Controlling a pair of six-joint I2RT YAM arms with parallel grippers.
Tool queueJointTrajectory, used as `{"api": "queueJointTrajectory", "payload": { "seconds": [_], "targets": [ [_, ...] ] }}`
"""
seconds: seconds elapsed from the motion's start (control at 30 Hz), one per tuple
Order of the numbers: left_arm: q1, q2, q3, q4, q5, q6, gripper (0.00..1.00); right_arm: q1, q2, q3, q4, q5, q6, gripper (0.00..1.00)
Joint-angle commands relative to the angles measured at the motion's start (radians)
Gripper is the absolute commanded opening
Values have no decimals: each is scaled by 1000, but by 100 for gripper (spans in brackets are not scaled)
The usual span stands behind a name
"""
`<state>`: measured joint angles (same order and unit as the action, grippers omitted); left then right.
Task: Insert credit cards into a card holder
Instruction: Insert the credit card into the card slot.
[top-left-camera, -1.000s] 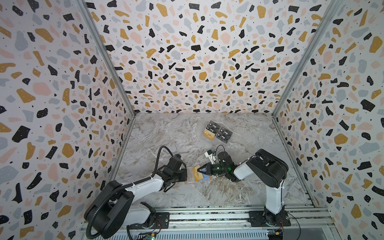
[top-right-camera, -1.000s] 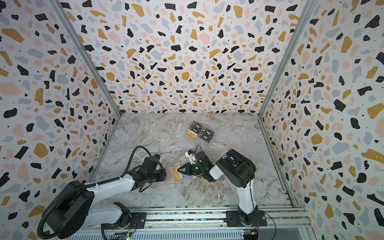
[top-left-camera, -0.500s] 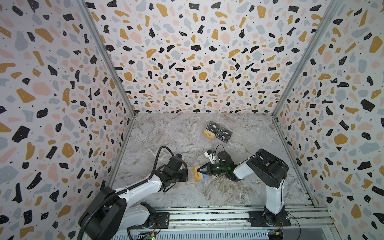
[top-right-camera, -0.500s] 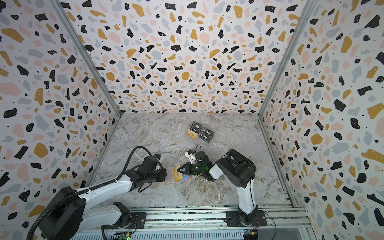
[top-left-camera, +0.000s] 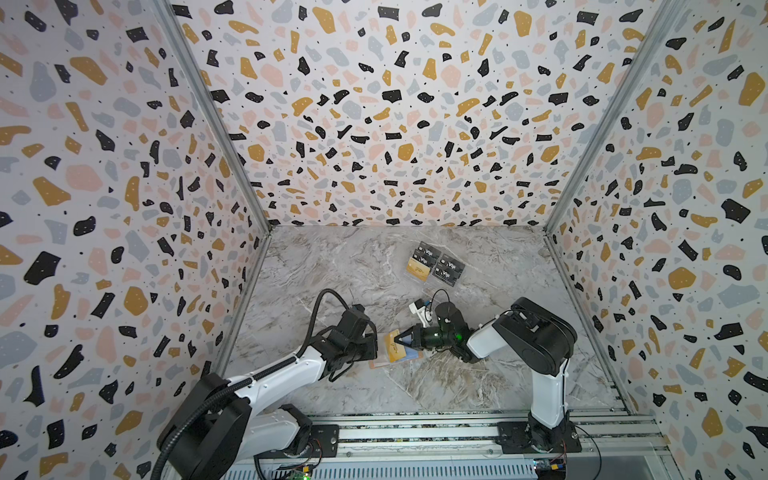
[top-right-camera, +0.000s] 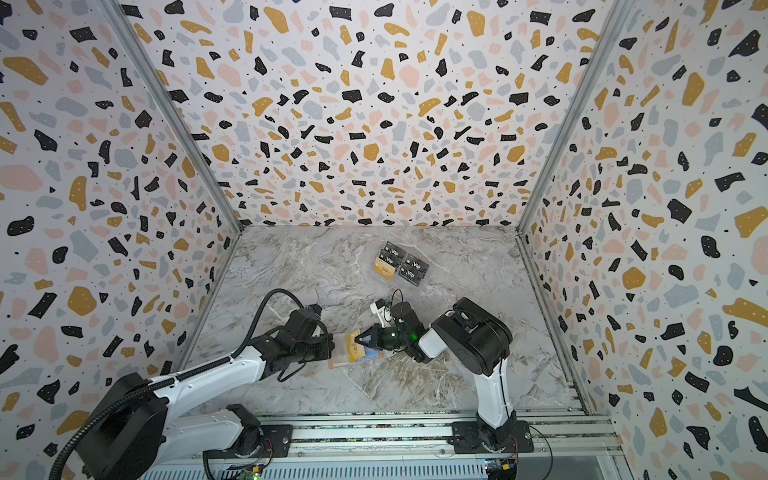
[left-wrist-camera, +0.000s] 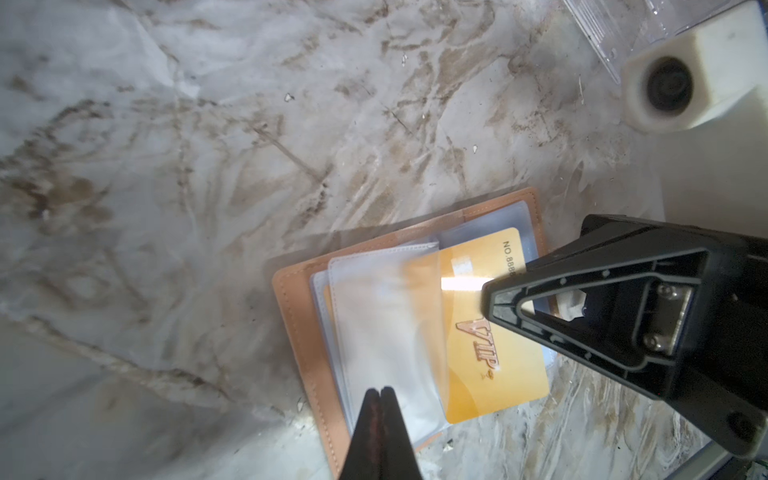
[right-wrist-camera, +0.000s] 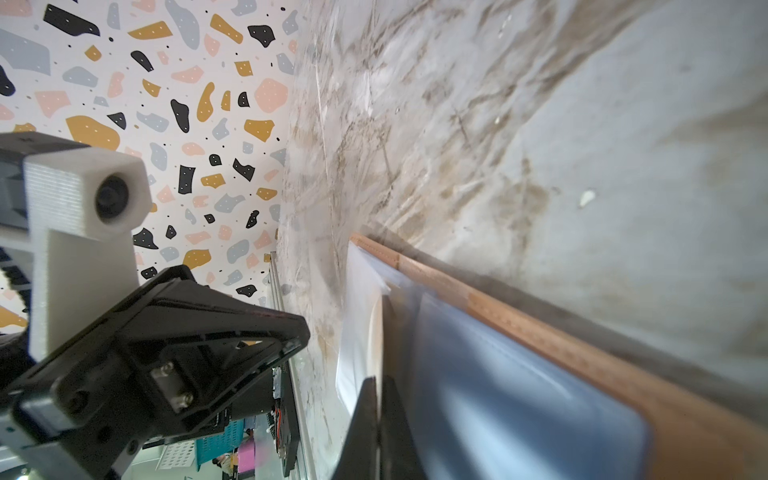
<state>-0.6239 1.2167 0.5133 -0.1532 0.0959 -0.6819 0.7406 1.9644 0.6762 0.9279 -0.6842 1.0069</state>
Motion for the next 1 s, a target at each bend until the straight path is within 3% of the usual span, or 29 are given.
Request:
{"api": "queueJointTrajectory", "payload": {
  "seconds": [0.0, 0.17, 0.97],
  "targets": [
    [-5, 33, 14, 47, 5, -15, 0, -3, 6, 18, 31, -16, 4, 0],
    [-5, 88, -5, 73, 11, -12, 0, -10, 7, 23, 29, -35, -3, 0],
    [-5, 91, -74, 64, 16, 18, 0, -33, 71, 53, 77, -116, -61, 0]
  ]
}}
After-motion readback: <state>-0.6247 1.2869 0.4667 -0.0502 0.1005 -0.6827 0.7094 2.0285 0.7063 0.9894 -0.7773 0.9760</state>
